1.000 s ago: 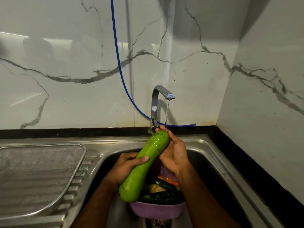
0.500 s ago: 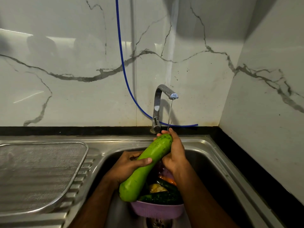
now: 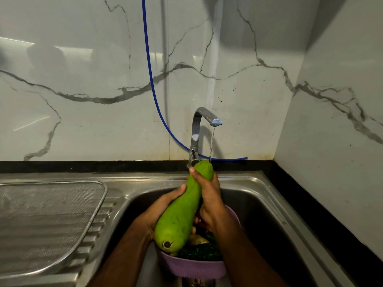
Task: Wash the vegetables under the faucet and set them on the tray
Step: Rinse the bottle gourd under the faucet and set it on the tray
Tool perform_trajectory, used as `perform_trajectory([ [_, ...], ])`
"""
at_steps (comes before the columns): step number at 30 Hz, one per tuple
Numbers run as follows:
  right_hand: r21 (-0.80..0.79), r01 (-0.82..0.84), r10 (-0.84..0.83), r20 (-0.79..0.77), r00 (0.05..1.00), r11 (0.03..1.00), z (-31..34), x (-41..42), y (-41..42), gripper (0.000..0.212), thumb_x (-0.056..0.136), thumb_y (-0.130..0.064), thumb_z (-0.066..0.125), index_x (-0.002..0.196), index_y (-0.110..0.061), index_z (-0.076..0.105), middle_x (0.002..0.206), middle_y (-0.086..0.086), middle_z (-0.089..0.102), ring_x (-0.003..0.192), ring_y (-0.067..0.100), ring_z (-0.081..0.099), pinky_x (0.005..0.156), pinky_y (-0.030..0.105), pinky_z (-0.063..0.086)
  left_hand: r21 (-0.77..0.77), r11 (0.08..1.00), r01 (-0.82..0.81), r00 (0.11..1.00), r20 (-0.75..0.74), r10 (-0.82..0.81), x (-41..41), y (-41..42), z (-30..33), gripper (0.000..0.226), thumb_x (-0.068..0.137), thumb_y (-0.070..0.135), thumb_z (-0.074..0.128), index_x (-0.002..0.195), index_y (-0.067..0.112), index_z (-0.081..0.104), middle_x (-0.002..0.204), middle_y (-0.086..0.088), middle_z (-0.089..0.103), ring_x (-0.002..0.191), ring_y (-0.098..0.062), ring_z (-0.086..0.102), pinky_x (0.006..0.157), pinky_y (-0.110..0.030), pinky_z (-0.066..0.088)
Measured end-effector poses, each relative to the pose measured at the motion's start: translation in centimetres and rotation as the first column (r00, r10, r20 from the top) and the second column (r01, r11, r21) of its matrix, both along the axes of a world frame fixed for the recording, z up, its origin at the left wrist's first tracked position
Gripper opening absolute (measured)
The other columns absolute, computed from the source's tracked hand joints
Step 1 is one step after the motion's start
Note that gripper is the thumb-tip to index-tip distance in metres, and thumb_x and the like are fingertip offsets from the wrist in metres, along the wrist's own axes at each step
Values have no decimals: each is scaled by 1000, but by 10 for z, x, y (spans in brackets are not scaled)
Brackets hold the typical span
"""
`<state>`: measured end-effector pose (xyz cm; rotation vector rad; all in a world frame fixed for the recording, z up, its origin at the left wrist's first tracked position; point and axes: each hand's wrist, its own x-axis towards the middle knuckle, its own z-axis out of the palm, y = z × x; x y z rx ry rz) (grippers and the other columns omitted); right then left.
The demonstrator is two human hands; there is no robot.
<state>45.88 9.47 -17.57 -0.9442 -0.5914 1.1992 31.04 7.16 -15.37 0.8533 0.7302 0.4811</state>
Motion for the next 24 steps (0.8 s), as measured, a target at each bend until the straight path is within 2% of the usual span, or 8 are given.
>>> perform_trajectory([
  [5,-83,-107,89,-196,976,991,2,18,-6,81,65,-42,92,136,-17,62,117,24,71,88,35,75,75,48,62,-86,989,124,992,15,-123,3,3,7,71,90,62,46,108,-3,70,84,-28,66,62,-36,68,57,-37,60],
  [7,-99,-154,128,-225,966,983,3,22,-8,83,71,-54,87,135,-8,64,113,25,72,88,35,75,74,46,62,-90,990,112,994,31,-109,4,3,6,73,90,61,44,104,-6,70,81,-29,66,59,-37,68,54,-37,60],
  [10,-94,-128,102,-245,964,987,8,20,-5,71,85,-64,70,119,-3,72,96,19,77,82,32,74,75,43,63,-76,997,34,999,43,-30,10,-6,9,67,92,58,48,103,-4,73,80,-29,66,58,-36,67,53,-38,60],
  [13,-91,-15,1,-145,989,996,8,13,1,75,77,-67,72,126,-11,71,112,21,76,105,39,72,93,55,59,42,995,-96,995,-10,96,17,-14,13,52,95,51,53,104,3,72,80,-23,71,61,-32,68,55,-39,59],
  [16,-31,-22,16,-184,983,999,15,12,-2,66,77,-49,78,132,-15,66,121,24,72,104,38,71,93,55,59,44,989,-144,989,41,142,22,-11,16,46,97,45,52,114,5,67,83,-21,73,63,-30,70,53,-36,59],
  [20,-29,17,-18,-35,999,999,11,3,-8,65,77,-13,86,135,-23,58,116,14,72,94,29,72,77,45,64,8,991,-136,990,40,135,22,-5,11,54,95,47,52,122,2,63,82,-23,71,61,-33,69,52,-40,59],
  [22,-18,13,-13,-24,1000,1000,6,3,-10,78,75,-1,85,140,-27,51,119,11,68,97,29,71,74,43,64,-21,992,-125,991,41,126,22,-3,6,57,94,50,53,122,1,62,82,-24,69,61,-34,67,51,-42,59],
  [24,22,30,-30,21,999,999,7,5,-9,99,70,6,87,146,-39,41,127,6,60,107,32,67,77,45,63,-35,986,-165,984,61,166,25,-3,6,52,97,48,52,122,4,63,87,-24,71,65,-35,69,54,-42,59],
])
